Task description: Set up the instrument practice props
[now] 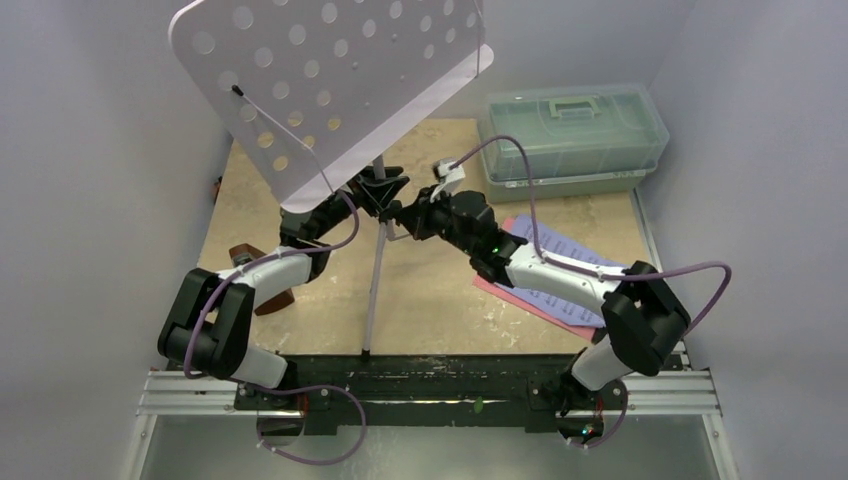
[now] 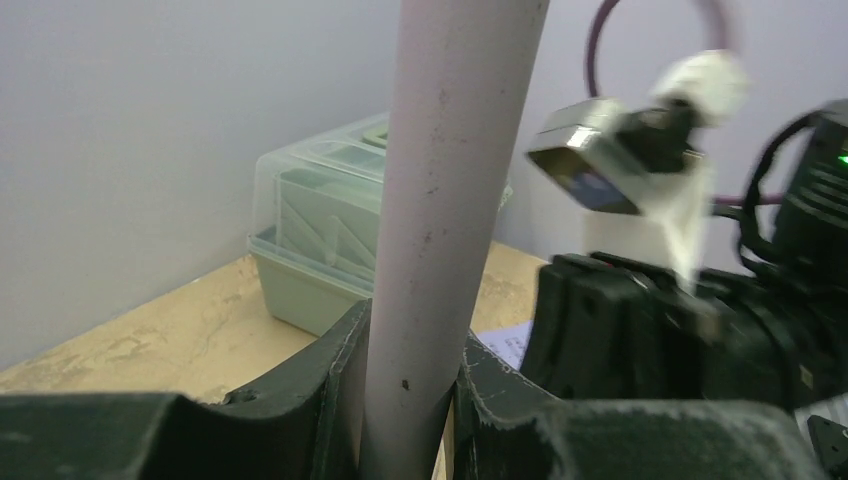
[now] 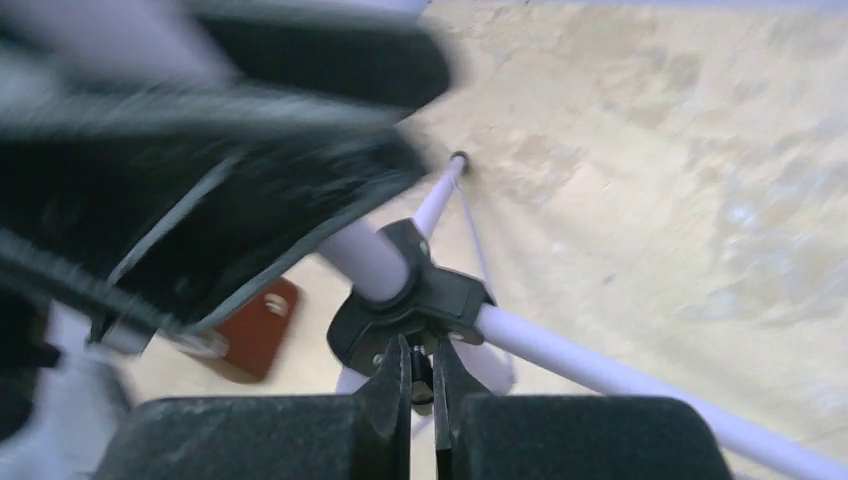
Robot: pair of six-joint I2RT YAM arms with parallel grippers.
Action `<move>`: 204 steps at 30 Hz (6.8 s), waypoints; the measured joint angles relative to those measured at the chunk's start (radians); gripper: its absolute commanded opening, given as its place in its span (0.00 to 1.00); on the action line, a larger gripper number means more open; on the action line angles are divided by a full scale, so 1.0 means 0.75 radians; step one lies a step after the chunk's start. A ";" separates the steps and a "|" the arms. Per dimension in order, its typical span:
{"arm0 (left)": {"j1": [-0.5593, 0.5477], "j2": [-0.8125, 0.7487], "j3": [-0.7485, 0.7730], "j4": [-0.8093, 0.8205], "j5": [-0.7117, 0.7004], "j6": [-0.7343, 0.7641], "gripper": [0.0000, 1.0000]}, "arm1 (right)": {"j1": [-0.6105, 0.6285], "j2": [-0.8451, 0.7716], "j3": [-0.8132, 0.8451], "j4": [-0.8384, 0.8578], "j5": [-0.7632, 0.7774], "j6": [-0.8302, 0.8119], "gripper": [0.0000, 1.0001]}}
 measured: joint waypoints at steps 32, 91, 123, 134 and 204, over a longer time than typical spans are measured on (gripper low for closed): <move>-0.017 -0.008 0.000 -0.015 0.017 0.007 0.00 | -0.148 -0.385 -0.369 0.028 -0.231 -0.225 0.80; -0.019 -0.018 -0.001 -0.002 0.013 -0.039 0.00 | -0.079 0.046 -0.423 0.760 -0.152 1.162 0.32; -0.031 -0.047 -0.001 -0.059 -0.020 -0.024 0.00 | 0.172 -0.443 -0.408 0.183 -0.254 -1.439 0.79; -0.036 -0.048 -0.001 -0.065 -0.024 -0.016 0.00 | 0.168 -0.121 -0.348 0.260 -0.205 -1.947 0.63; -0.050 -0.056 -0.001 -0.100 -0.031 0.021 0.00 | 0.120 -0.405 -0.435 0.157 -0.158 -1.397 0.99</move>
